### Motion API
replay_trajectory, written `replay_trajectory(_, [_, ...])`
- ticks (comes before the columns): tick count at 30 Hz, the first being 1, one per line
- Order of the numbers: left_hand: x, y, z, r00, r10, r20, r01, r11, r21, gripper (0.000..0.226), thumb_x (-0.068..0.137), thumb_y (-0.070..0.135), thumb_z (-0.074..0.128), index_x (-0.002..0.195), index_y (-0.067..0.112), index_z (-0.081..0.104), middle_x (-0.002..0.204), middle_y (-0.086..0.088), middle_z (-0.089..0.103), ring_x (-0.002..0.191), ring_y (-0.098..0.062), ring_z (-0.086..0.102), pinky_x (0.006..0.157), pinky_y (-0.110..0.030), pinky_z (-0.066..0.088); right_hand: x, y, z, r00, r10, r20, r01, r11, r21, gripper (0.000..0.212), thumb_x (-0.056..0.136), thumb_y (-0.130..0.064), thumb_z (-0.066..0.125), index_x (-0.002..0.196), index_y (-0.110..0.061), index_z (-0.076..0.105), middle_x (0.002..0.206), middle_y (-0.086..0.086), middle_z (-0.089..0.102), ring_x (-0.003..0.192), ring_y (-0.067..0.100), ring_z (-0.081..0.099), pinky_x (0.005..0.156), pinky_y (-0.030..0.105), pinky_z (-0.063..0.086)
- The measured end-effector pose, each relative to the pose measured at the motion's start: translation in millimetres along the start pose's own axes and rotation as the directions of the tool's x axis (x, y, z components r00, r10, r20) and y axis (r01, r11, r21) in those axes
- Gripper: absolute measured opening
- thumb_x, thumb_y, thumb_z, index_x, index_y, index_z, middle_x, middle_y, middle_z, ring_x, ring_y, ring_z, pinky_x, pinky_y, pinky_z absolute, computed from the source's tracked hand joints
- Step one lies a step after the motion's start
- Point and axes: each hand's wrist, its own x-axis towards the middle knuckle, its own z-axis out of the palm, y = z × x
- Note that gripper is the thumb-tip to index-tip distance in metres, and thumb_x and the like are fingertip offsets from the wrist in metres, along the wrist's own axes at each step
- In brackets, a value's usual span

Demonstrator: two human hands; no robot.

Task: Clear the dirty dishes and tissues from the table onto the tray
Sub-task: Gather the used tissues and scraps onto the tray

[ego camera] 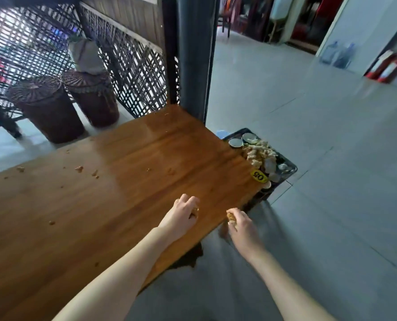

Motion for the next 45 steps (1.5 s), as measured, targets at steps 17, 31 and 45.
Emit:
replay_trajectory(17, [207,93,65,0.999,0.038,0.01,-0.038,0.999,0.031,0.034,0.095,0.015,0.046,0.125,0.031,0.051,0.116,0.001,0.047,0.105,-0.02,0.044,0.08,-0.031,0.047,132,160,-94,0.991,0.121,-0.051,-0.124,0.991,-0.046,0.042,0.093,-0.011,0.047,0.132,-0.028,0.045,0.117,0.001,0.05,0.089,0.024,0.058,0.068,0.032,0.046])
replay_trajectory(31, [409,128,93,0.99,-0.061,0.124,0.069,0.995,-0.066,0.048,0.087,0.012,0.048,0.134,0.022,0.043,0.116,-0.004,0.045,0.11,-0.025,0.048,0.09,-0.033,0.047,314,260,-187,0.973,0.222,0.053,-0.213,0.966,-0.144,0.036,0.094,-0.017,0.048,0.129,-0.026,0.045,0.121,-0.001,0.052,0.093,0.021,0.059,0.075,0.034,0.05])
replay_trajectory(45, [511,146,155,0.937,-0.334,0.105,0.348,0.924,-0.16,0.042,0.087,0.013,0.053,0.128,0.02,0.047,0.104,0.005,0.037,0.101,-0.019,0.049,0.09,-0.03,0.045,454,328,-188,0.957,0.155,0.245,-0.139,0.987,-0.081,0.035,0.095,-0.016,0.052,0.129,-0.02,0.046,0.117,0.002,0.051,0.082,0.011,0.049,0.072,0.023,0.042])
